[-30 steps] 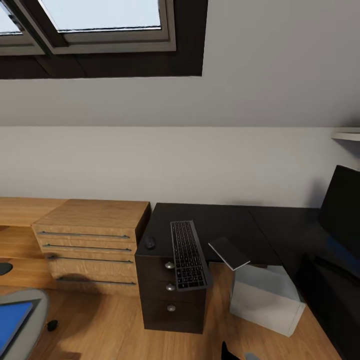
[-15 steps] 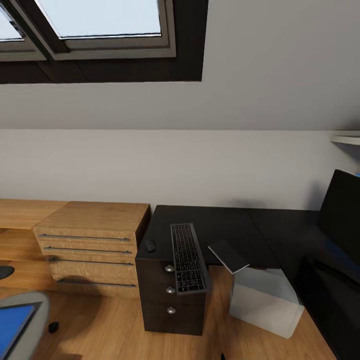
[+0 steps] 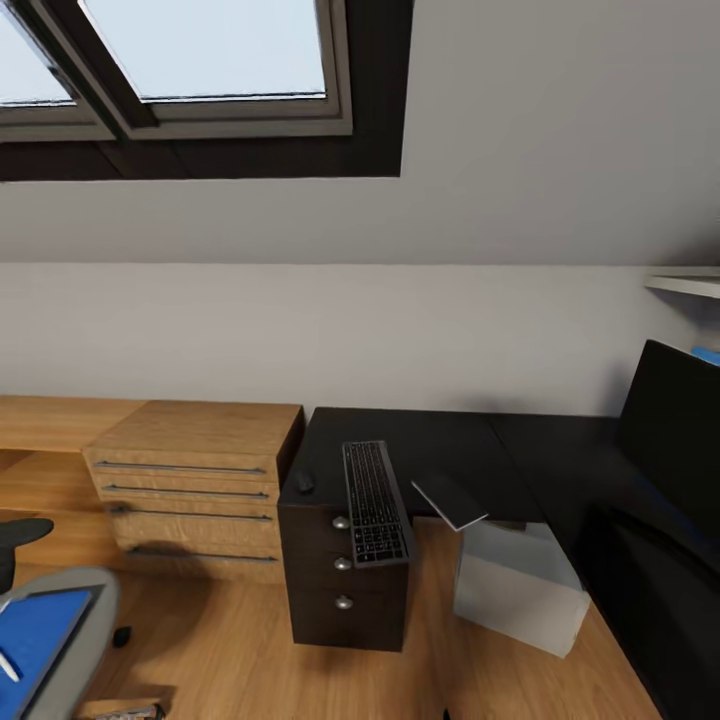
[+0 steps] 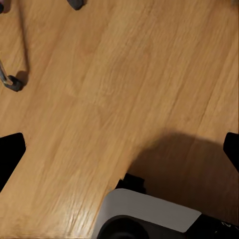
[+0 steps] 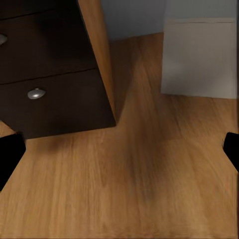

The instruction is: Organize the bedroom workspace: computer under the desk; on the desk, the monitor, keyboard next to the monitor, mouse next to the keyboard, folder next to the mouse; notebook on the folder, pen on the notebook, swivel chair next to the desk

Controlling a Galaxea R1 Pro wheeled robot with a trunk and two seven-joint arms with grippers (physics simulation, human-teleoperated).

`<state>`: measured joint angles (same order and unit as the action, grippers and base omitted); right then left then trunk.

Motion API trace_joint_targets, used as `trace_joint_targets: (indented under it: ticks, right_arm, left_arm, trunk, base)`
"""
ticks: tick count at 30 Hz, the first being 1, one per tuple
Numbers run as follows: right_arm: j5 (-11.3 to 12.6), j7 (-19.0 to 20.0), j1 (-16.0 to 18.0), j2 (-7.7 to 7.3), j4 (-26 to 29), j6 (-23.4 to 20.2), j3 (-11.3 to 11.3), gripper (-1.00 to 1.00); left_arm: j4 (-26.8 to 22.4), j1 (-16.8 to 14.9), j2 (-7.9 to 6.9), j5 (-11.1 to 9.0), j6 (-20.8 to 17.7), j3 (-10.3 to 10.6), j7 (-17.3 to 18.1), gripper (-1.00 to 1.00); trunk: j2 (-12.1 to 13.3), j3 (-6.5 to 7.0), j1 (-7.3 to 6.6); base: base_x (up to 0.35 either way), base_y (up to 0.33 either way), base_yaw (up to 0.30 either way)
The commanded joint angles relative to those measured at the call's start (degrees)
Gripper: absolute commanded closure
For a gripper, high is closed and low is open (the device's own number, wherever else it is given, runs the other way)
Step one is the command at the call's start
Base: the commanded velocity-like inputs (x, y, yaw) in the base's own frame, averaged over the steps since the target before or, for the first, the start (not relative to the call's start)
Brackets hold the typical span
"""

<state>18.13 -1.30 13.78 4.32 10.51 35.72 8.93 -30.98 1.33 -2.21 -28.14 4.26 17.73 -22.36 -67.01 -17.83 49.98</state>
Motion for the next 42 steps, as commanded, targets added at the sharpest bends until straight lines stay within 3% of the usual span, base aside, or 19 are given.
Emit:
trace_joint_targets:
  ticks: [1, 33, 42]
  right_arm:
    - [0.5, -0.13, 0.04, 0.01, -0.04, 0.26, 0.48, -1.0]
    - [0.49, -0.11, 0.02, 0.34, -0.05, 0.41, 0.73, -1.0]
    - [0.39, -0.1, 0.02, 0.34, -0.05, 0.49, 0.75, -1.0]
  left_arm:
    - [-0.09, -0.01, -0.08, -0.61, 0.26, 0.47, -0.41, -1.0]
    - [1.12, 0.0, 0.19, -0.7, 0.47, 0.47, -0.44, -1.0]
    - [1.17, -0.01, 0.19, -0.85, 2.58, 0.42, -0.41, -1.0]
  trunk:
    - [0.37, 0.13, -0.26]
    - [13.21, 5.52, -7.29]
    - [16.82, 7.12, -9.26]
  base:
    - [-0.312, 0.0, 0.0]
    - [-0.035, 0.0, 0.121]
    - [-0.281, 0.0, 0.003]
